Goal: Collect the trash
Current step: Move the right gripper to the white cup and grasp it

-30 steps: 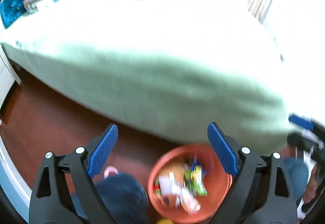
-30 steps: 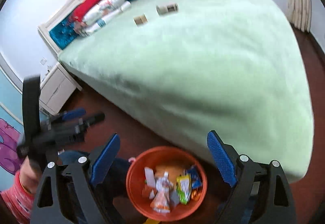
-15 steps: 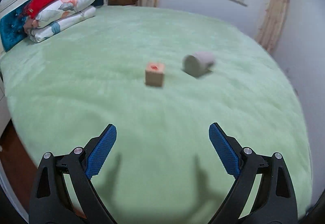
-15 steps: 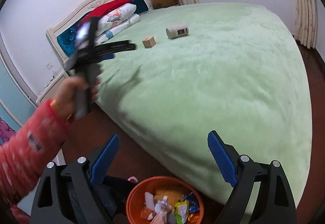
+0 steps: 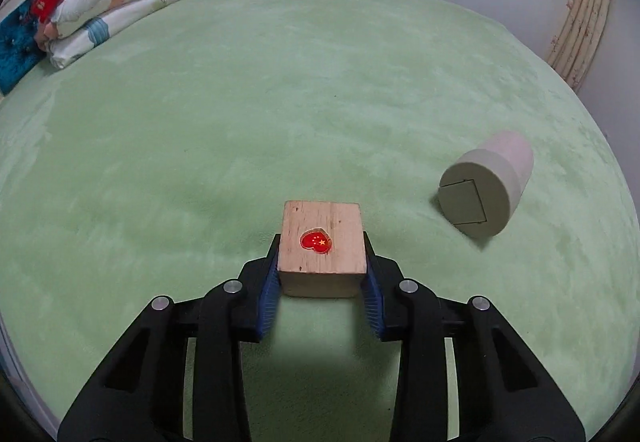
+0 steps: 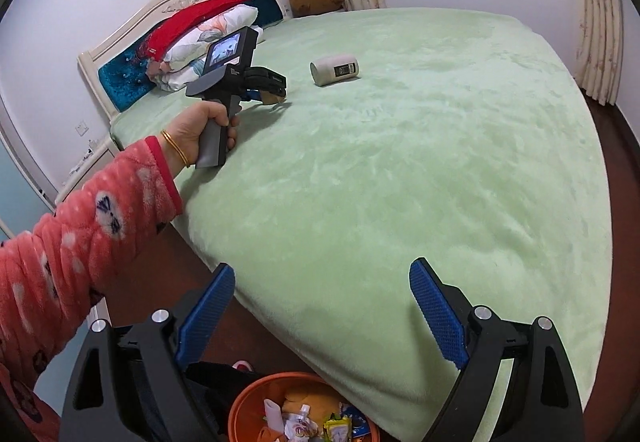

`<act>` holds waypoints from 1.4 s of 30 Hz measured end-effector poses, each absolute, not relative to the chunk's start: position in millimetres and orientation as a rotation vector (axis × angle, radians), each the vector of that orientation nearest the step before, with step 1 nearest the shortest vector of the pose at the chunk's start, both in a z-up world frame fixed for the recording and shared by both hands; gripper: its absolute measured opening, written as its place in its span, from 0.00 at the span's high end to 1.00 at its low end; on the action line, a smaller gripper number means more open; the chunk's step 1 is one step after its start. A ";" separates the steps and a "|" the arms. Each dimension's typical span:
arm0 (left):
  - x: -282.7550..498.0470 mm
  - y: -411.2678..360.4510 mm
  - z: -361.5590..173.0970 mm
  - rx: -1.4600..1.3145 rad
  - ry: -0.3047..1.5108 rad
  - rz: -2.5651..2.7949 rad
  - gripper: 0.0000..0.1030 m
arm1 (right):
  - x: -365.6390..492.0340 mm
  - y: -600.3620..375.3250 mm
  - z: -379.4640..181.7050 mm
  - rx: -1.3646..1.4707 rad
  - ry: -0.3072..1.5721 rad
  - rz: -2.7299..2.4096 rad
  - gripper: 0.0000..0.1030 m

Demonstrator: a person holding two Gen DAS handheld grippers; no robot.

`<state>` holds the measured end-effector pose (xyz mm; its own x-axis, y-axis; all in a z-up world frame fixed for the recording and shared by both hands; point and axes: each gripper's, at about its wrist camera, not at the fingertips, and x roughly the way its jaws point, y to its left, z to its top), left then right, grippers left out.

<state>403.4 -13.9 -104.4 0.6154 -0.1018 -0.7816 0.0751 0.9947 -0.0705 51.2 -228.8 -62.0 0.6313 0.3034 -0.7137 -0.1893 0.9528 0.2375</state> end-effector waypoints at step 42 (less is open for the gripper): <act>206.7 31.1 -49.9 0.014 0.711 -0.158 0.66 | 438.9 -196.8 -73.1 0.624 1.054 -0.003 0.15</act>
